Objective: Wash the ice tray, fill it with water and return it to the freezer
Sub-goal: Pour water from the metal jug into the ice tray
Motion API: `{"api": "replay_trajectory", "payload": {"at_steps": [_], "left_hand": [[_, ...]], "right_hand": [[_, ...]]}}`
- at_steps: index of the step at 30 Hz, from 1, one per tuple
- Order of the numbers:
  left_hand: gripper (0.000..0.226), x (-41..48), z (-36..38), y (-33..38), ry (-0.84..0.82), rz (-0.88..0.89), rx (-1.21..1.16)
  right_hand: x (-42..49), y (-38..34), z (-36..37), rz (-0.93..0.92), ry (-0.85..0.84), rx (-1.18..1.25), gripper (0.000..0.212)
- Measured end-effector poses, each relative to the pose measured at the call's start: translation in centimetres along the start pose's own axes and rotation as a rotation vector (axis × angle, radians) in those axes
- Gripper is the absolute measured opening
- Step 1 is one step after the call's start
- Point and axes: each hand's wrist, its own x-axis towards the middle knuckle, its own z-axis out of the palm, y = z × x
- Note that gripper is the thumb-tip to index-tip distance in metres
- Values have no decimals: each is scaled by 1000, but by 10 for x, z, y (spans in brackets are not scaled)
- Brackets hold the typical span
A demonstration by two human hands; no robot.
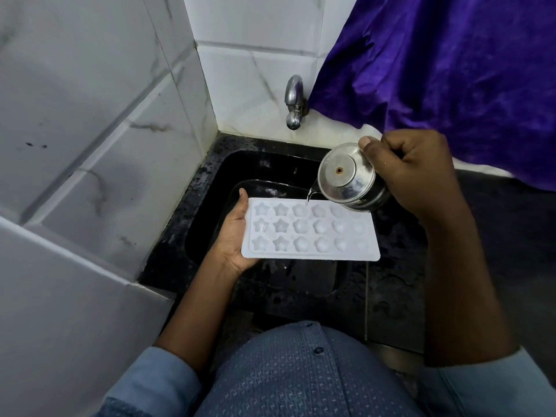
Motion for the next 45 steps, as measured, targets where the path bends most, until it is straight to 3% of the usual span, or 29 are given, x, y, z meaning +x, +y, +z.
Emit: {"api": "replay_trajectory", "payload": {"at_steps": [45], "left_hand": [[79,-10,-22,7,39,104,4]], "right_hand": [[-5,2,-10,18,26,-45,56]]}}
